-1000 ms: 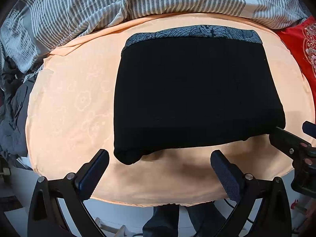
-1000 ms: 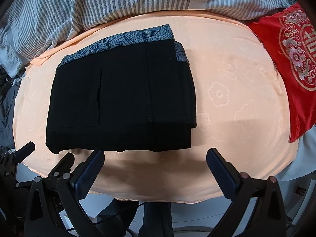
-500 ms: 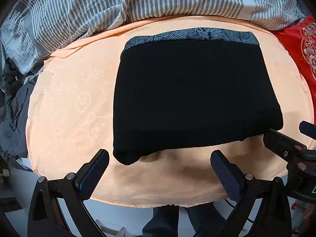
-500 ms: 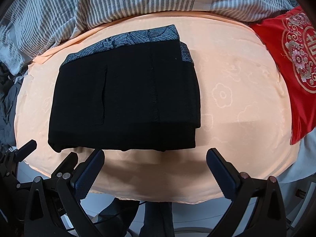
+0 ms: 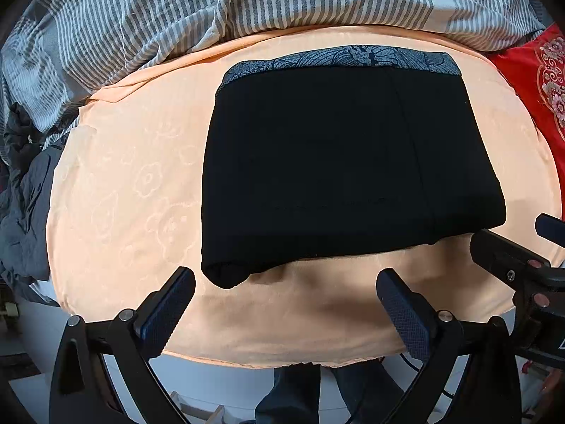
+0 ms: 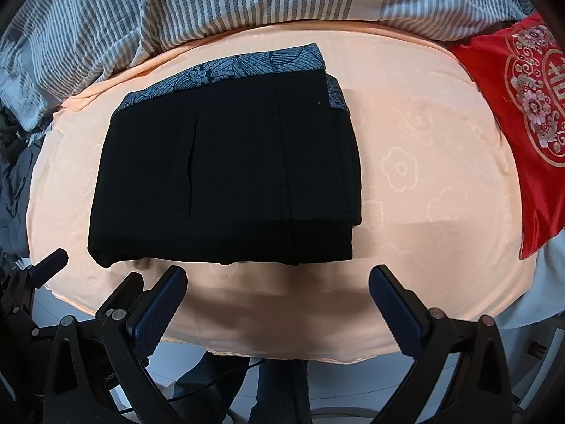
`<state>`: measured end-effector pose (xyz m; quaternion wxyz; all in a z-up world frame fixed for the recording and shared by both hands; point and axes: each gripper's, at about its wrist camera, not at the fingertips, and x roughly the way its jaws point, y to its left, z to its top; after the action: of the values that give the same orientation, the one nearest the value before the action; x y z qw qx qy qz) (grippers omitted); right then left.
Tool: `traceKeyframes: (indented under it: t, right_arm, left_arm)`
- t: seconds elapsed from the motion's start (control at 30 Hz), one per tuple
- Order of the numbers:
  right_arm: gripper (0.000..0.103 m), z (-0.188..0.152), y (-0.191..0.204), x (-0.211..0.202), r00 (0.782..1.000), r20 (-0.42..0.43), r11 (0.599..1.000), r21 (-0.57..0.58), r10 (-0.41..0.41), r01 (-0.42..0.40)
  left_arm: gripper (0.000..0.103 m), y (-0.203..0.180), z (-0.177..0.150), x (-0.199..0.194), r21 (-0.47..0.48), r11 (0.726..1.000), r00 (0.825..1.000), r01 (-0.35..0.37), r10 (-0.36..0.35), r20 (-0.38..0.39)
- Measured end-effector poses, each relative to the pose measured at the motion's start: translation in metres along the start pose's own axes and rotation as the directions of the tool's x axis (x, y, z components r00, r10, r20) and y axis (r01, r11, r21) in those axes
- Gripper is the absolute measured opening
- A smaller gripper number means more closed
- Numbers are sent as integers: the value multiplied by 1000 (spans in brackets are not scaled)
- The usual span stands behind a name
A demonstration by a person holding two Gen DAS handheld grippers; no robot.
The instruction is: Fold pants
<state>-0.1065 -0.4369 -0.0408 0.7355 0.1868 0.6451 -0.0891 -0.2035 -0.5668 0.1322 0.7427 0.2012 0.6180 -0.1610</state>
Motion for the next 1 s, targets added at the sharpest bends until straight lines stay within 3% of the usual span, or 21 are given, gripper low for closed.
traceKeyframes:
  t: [1.0]
  right_arm:
    - [103,-8,7,2,1000,1,1000,-15,3,-3]
  left_arm:
    - [103,2,-5,3,-29,1000,1000,-12,12,-14]
